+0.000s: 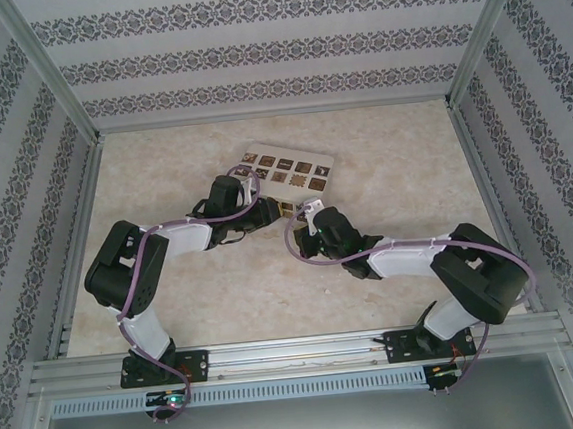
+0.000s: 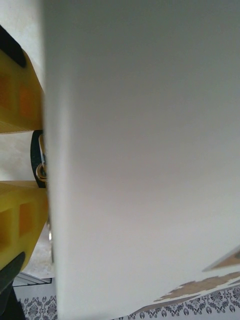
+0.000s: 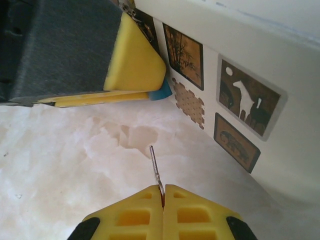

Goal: Unlock the padlock with the key

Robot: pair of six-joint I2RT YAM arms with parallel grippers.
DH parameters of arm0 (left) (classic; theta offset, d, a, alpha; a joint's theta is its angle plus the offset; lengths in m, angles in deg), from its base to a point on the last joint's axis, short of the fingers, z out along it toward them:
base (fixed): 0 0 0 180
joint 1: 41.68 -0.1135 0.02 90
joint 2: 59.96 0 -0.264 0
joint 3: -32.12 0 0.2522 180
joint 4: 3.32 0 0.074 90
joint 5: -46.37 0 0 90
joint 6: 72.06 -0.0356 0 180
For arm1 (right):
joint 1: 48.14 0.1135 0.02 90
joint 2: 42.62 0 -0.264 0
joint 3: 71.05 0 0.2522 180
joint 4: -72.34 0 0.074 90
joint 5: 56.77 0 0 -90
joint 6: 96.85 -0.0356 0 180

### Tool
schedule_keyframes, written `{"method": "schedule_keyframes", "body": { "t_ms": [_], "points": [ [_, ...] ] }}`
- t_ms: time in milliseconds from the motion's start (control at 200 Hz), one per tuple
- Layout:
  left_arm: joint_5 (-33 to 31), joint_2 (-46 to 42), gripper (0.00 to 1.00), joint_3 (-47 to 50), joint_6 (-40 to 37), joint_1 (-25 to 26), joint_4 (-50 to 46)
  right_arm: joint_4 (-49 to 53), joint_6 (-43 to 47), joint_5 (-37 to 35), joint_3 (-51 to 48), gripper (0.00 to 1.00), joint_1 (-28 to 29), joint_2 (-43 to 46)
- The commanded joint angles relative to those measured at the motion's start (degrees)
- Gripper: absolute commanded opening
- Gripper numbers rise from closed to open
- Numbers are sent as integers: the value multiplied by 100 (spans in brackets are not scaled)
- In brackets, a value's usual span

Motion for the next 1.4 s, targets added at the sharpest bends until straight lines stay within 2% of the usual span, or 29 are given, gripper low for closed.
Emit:
{"method": "schedule_keyframes", "body": {
  "t_ms": [0,550,1044,1399],
  "points": [
    [314,-67,23,-222,159,78,-53,-570,138,-171,-63,0,33,-188],
    [247,-230,23,-211,185,72,-278,-1046,311,202,191,0,-219,-919],
    [340,-266,22,-329,307,78,-433,-1667,66,614,179,0,-381,-1249],
    [366,-249,22,-375,340,72,-480,-1735,-31,665,245,0,-420,-1425]
  ]
}}
